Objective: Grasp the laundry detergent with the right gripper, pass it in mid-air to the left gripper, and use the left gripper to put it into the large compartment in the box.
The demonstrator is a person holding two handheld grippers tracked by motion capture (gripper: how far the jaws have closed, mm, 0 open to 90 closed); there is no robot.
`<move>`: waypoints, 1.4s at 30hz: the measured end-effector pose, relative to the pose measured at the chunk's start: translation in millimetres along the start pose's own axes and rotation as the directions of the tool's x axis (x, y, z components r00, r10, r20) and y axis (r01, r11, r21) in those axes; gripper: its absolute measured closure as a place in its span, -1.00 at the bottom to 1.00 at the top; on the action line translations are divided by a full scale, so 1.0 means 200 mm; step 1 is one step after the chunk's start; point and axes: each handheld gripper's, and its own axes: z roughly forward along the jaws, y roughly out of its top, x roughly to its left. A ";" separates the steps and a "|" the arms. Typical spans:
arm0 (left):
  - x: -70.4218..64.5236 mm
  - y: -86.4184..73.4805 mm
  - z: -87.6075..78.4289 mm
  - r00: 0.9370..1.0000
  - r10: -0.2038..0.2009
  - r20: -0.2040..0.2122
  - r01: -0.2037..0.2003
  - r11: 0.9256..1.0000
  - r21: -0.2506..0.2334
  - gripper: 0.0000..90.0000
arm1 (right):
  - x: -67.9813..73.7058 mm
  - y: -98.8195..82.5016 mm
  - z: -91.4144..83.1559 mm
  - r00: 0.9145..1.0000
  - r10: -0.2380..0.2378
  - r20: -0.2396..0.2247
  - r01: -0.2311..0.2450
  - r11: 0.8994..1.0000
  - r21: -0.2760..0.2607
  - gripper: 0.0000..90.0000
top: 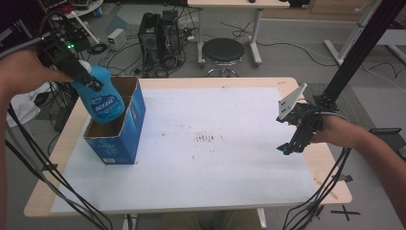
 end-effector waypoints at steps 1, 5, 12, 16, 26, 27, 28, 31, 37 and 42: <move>0.00 -0.01 0.02 1.000 -0.003 -0.001 0.003 1.000 0.000 -0.16 | 0.00 0.00 0.00 1.000 -0.004 -0.004 0.004 1.000 0.004 -0.98; 0.02 -0.03 0.12 1.000 -0.002 -0.002 0.002 1.000 0.000 -0.16 | 0.01 0.00 0.01 1.000 0.004 -0.014 -0.004 1.000 0.013 -0.98; 0.01 -0.07 0.34 1.000 -0.002 0.014 0.002 1.000 0.020 -0.16 | 0.02 0.00 0.02 1.000 0.013 -0.004 -0.013 1.000 0.004 -0.98; 0.04 -0.09 0.43 0.996 0.077 0.035 -0.080 0.992 0.095 -0.16 | 0.03 0.00 0.03 0.999 0.031 -0.005 -0.031 0.999 0.012 -0.98; 0.03 -0.15 0.65 0.997 0.056 0.049 -0.061 0.991 0.117 -0.16 | 0.04 -0.01 0.05 0.999 0.036 -0.014 -0.035 0.999 0.011 -0.98; 0.04 -0.16 0.66 0.997 0.051 0.054 -0.058 0.991 0.118 -0.16 | 0.04 -0.01 0.05 0.999 0.031 -0.017 -0.031 0.999 0.011 -0.98; 0.04 -0.16 0.67 0.996 0.070 0.051 -0.076 0.988 0.132 -0.16 | 0.04 -0.01 0.06 0.999 0.038 -0.018 -0.038 0.999 0.016 -0.98; 0.05 -0.17 0.69 0.997 0.068 0.048 -0.074 0.988 0.137 -0.16 | 0.04 -0.01 0.07 0.999 0.029 -0.017 -0.029 0.999 0.013 -0.98; 0.05 -0.18 0.73 0.996 0.065 0.056 -0.073 0.986 0.150 -0.16 | 0.05 -0.01 0.08 0.999 0.040 -0.027 -0.040 0.999 0.015 -0.98; 0.06 -0.18 0.73 0.995 0.072 0.063 -0.082 0.984 0.157 -0.16 | 0.05 -0.01 0.10 0.999 0.022 -0.028 -0.021 1.000 0.009 -0.98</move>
